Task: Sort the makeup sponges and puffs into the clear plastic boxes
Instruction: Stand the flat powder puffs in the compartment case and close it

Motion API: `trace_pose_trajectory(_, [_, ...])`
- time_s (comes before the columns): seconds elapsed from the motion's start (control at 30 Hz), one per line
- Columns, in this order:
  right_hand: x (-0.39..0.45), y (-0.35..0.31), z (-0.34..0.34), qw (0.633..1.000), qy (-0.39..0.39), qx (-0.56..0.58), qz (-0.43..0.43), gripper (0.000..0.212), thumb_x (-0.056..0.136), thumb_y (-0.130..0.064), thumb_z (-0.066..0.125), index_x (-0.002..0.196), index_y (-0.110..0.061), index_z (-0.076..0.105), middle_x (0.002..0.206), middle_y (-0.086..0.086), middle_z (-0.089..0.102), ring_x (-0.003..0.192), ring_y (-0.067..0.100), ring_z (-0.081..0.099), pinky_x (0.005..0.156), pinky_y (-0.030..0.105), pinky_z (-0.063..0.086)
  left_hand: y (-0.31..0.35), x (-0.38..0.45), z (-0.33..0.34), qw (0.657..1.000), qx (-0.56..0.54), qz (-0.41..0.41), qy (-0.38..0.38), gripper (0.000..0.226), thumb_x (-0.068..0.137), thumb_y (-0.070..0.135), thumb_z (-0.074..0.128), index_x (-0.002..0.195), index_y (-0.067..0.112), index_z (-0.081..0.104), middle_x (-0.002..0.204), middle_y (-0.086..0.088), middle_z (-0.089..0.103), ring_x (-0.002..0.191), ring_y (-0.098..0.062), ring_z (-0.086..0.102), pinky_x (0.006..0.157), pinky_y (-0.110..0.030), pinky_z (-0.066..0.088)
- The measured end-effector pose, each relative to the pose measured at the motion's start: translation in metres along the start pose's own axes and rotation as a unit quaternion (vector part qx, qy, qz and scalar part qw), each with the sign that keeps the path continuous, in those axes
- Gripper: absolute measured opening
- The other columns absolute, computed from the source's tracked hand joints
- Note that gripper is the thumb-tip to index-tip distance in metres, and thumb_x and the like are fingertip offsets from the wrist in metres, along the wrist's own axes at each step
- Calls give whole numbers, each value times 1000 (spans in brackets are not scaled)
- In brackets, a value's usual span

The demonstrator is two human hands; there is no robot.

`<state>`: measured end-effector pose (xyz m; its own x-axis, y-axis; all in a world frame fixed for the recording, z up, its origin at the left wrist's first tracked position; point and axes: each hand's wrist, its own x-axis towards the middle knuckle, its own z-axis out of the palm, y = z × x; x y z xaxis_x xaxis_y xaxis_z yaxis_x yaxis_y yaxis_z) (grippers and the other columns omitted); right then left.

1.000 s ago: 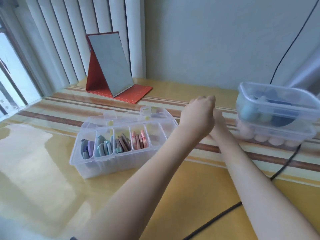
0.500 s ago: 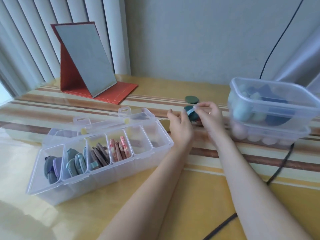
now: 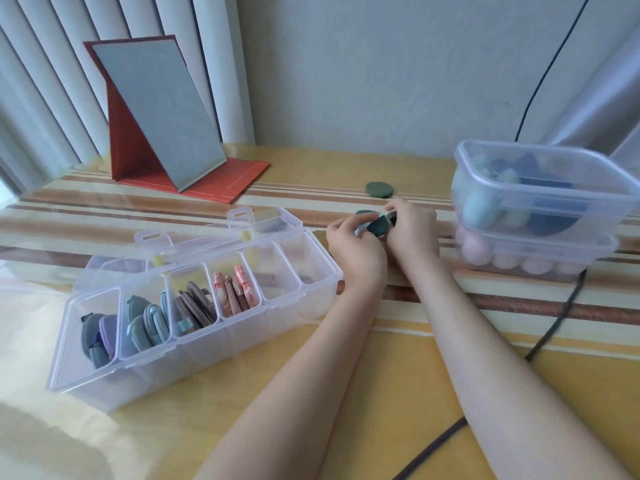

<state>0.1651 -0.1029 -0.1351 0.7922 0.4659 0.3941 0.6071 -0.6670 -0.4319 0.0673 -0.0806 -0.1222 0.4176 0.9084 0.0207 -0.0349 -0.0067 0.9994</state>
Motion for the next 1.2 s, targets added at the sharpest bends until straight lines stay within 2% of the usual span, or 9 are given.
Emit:
trace_pose_trajectory(0.17, [-4,-7,-9,950,203,237,10,25,84,3,50,99,-9,66,81,8,68,70,17,58,62,21,38,-2,5,2,1000,4,-17,-9,35,94,1,36,106,7,69,129,-10,53,122,-20,48,104,-27,36])
trace_pose_trajectory(0.23, [-4,-13,-12,889,175,421,50,19,85,3,54,87,-15,61,74,2,63,66,9,56,64,16,43,-3,8,3,1000,-16,-13,-7,33,95,12,38,72,13,63,116,-21,59,121,-31,48,102,-40,39])
trace_pose_trajectory(0.3, [-7,-18,-10,848,60,520,86,21,85,1,59,79,-18,58,71,-1,63,67,10,58,65,21,49,-3,9,2,999,-49,-9,-7,38,93,30,44,58,18,51,101,-26,61,110,-38,53,94,-48,43])
trace_pose_trajectory(0.37, [-11,-20,-5,876,-50,476,66,22,86,0,62,77,-20,59,71,-2,66,64,9,59,60,21,48,-4,8,0,997,-71,-7,-5,37,87,32,54,55,14,49,75,-17,58,80,-31,54,73,-41,46])
trace_pose_trajectory(0.43, [-12,-21,-2,905,-67,418,38,23,85,0,61,76,-22,62,74,-4,68,65,9,60,60,21,48,-4,10,-2,998,-68,6,17,28,81,21,57,59,5,52,66,-17,54,68,-25,51,63,-40,45])
trace_pose_trajectory(0.57, [-6,-25,-1,913,-14,404,57,23,83,-4,56,75,-23,67,70,-10,61,64,10,52,60,22,45,-2,11,-2,997,-50,-5,58,35,84,0,50,60,26,48,73,0,58,85,-25,57,78,-34,46])
trace_pose_trajectory(0.7, [19,-23,11,948,25,316,2,30,85,0,47,102,-16,66,110,1,65,97,15,56,79,22,42,-2,9,1,990,-109,-8,90,23,86,-6,44,92,11,58,93,-2,60,90,-16,56,81,-19,47])
trace_pose_trajectory(0.9, [62,-24,42,993,-104,2,63,45,97,-36,47,141,-32,44,154,4,34,137,34,27,110,42,25,-5,12,3,987,-103,18,123,28,87,-7,43,105,13,50,97,4,56,86,-5,54,78,-13,43])
trace_pose_trajectory(1.2, [69,-23,54,997,37,38,52,39,92,-4,41,121,-19,62,120,9,63,115,32,49,84,31,36,-10,16,7,989,-90,7,117,34,88,-3,44,105,14,67,111,1,64,110,-13,56,102,-31,42])
